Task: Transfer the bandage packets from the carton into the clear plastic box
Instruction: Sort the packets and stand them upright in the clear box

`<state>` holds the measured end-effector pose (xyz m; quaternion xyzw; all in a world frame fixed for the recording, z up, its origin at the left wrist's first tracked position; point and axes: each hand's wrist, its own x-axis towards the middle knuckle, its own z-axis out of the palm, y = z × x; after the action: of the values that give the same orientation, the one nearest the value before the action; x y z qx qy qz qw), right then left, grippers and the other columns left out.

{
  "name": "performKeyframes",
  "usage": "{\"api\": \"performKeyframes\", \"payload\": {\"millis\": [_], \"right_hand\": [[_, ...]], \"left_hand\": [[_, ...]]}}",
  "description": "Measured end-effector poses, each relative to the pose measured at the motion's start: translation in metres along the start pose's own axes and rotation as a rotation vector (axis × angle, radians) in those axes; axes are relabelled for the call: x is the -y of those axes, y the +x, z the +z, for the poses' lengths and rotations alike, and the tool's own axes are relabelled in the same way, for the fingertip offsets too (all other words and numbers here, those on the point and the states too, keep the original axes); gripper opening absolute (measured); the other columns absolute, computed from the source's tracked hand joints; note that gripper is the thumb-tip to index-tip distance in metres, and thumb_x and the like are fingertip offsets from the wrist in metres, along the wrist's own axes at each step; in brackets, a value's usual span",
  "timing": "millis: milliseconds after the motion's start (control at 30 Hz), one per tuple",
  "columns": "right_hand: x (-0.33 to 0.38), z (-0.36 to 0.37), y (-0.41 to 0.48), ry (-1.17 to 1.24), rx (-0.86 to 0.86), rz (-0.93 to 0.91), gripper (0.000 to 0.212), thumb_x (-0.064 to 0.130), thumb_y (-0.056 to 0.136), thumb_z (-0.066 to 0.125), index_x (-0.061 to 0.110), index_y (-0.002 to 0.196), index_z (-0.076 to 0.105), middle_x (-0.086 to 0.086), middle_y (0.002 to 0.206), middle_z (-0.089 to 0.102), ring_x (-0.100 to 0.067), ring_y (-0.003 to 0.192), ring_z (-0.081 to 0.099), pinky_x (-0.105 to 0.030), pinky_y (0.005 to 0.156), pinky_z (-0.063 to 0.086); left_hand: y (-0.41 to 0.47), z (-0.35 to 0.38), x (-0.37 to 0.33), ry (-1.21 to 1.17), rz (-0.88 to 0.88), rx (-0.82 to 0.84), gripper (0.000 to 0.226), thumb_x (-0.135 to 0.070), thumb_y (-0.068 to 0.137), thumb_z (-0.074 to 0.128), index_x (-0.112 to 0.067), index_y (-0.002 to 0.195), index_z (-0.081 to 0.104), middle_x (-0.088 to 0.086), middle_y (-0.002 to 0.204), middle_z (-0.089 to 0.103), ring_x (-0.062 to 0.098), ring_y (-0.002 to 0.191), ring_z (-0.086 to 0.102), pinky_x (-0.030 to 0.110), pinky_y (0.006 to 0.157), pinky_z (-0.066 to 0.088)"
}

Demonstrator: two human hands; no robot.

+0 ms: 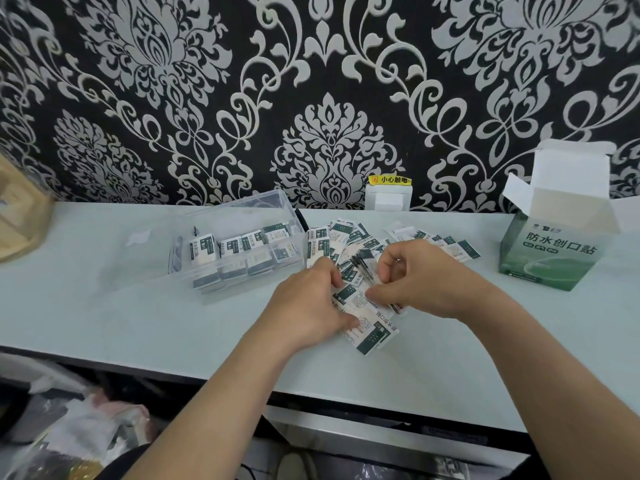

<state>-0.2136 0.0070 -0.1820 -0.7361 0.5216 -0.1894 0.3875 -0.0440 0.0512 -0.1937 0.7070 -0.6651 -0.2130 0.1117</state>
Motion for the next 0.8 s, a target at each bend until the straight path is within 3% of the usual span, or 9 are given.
{"api": "performKeyframes", "payload": {"millis": [133, 233, 367, 467, 533, 667, 800], "right_hand": [[0.001, 0.002, 0.000, -0.037, 0.019, 0.005, 0.025, 0.022, 0.070, 0.082, 0.018, 0.070, 0.057, 0.005, 0.060, 0.058, -0.010, 0.051, 0.053, -0.028, 0.053, 0.045], [0.003, 0.004, -0.001, -0.102, 0.038, 0.002, 0.026, 0.024, 0.071, 0.082, 0.019, 0.070, 0.056, 0.008, 0.061, 0.055, -0.008, 0.050, 0.050, -0.023, 0.050, 0.040], [0.008, 0.009, -0.002, -0.098, 0.038, -0.015, 0.024, 0.023, 0.073, 0.079, 0.019, 0.070, 0.056, 0.008, 0.059, 0.056, -0.010, 0.051, 0.051, -0.025, 0.051, 0.042], [0.007, 0.011, -0.002, 0.008, 0.077, 0.012, 0.022, 0.020, 0.073, 0.079, 0.016, 0.073, 0.057, 0.003, 0.059, 0.060, -0.014, 0.054, 0.058, -0.041, 0.066, 0.056], [0.006, 0.011, -0.002, 0.082, 0.118, 0.028, 0.022, 0.015, 0.075, 0.078, 0.014, 0.076, 0.056, 0.004, 0.055, 0.057, -0.013, 0.052, 0.057, -0.048, 0.071, 0.056], [0.004, 0.010, -0.002, 0.208, 0.158, 0.059, 0.024, 0.009, 0.077, 0.078, 0.013, 0.077, 0.054, -0.002, 0.059, 0.057, -0.014, 0.051, 0.054, -0.036, 0.067, 0.050], [0.004, 0.010, -0.002, 0.221, 0.182, 0.045, 0.025, 0.008, 0.076, 0.079, 0.012, 0.078, 0.055, -0.001, 0.060, 0.058, -0.010, 0.048, 0.055, -0.025, 0.059, 0.051]], "left_hand": [[0.001, 0.000, 0.007, 0.059, 0.022, -0.070, 0.039, -0.038, 0.074, 0.079, -0.030, 0.097, 0.049, -0.007, 0.100, 0.059, 0.016, 0.092, 0.055, 0.029, 0.071, 0.039], [0.004, 0.001, 0.011, 0.034, 0.008, -0.122, 0.022, -0.031, 0.082, 0.073, -0.029, 0.095, 0.055, -0.007, 0.095, 0.063, 0.017, 0.092, 0.060, 0.030, 0.074, 0.044], [0.001, 0.002, 0.003, 0.084, 0.001, -0.069, 0.051, -0.054, 0.070, 0.077, -0.023, 0.106, 0.059, -0.006, 0.100, 0.063, 0.017, 0.093, 0.059, 0.029, 0.073, 0.046], [0.000, 0.006, -0.003, 0.119, -0.010, -0.046, 0.060, -0.058, 0.063, 0.080, -0.022, 0.107, 0.058, -0.004, 0.103, 0.060, 0.018, 0.095, 0.058, 0.032, 0.078, 0.049], [0.000, 0.005, -0.002, 0.102, -0.029, -0.025, 0.058, -0.058, 0.063, 0.080, -0.023, 0.102, 0.055, -0.005, 0.102, 0.058, 0.017, 0.093, 0.056, 0.031, 0.074, 0.047], [0.001, 0.002, -0.002, 0.077, -0.047, -0.012, 0.052, -0.054, 0.064, 0.081, -0.024, 0.094, 0.051, -0.007, 0.093, 0.057, 0.016, 0.086, 0.054, 0.029, 0.065, 0.040], [0.004, 0.002, 0.001, -0.113, -0.025, -0.033, 0.042, -0.035, 0.066, 0.085, -0.028, 0.087, 0.050, -0.010, 0.080, 0.057, 0.012, 0.073, 0.054, 0.027, 0.059, 0.039]]}}
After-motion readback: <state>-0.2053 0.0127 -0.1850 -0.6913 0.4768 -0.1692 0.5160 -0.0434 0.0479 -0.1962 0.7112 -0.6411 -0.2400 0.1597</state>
